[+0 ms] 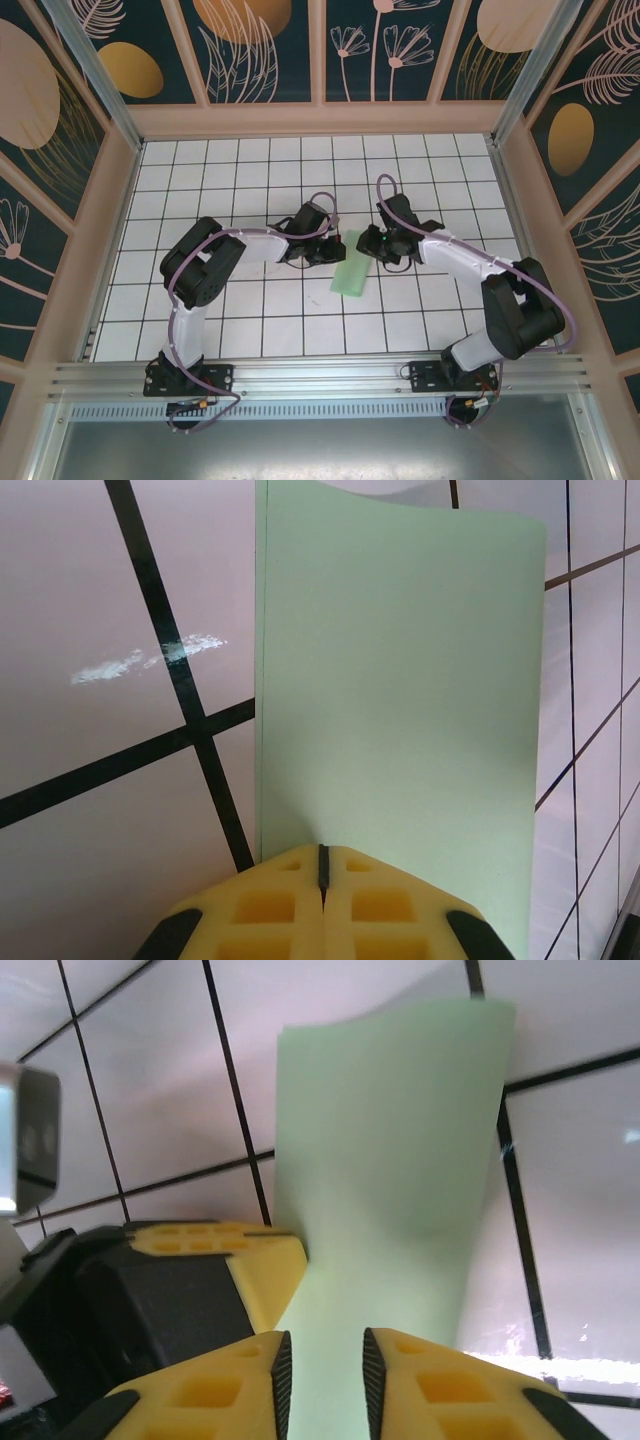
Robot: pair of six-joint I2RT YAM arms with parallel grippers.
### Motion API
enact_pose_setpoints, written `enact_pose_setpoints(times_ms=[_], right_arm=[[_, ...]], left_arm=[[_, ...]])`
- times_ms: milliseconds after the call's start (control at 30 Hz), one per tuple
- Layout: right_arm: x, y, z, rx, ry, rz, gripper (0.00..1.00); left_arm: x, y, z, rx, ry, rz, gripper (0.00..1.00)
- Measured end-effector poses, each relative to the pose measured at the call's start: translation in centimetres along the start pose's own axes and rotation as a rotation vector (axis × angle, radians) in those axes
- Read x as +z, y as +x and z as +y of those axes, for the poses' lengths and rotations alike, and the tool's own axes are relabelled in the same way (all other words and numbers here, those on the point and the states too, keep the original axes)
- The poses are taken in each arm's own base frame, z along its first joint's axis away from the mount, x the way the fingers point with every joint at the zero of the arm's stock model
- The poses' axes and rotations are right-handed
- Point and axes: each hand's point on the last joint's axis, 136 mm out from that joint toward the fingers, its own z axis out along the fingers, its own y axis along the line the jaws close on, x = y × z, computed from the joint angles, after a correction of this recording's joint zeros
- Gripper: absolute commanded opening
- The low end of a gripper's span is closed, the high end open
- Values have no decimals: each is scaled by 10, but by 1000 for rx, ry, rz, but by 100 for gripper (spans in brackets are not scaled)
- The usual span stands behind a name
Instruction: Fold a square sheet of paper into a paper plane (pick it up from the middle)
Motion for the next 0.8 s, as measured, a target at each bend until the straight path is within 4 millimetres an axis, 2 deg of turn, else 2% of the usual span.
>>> enact_pose_setpoints(times_ms=[67,200,367,800], right_arm=[[4,9,-2,8,-23,29,22],[8,19,-1,19,-76,68,22],[8,16,2,23,-109,68,22],[22,25,-29,74,-58,96,23]], left_arm=[[0,0,0,0,0,0,0],[0,0,0,6,0,0,0],[0,0,0,8,1,1,0],[2,0,-2,11,9,8,0]])
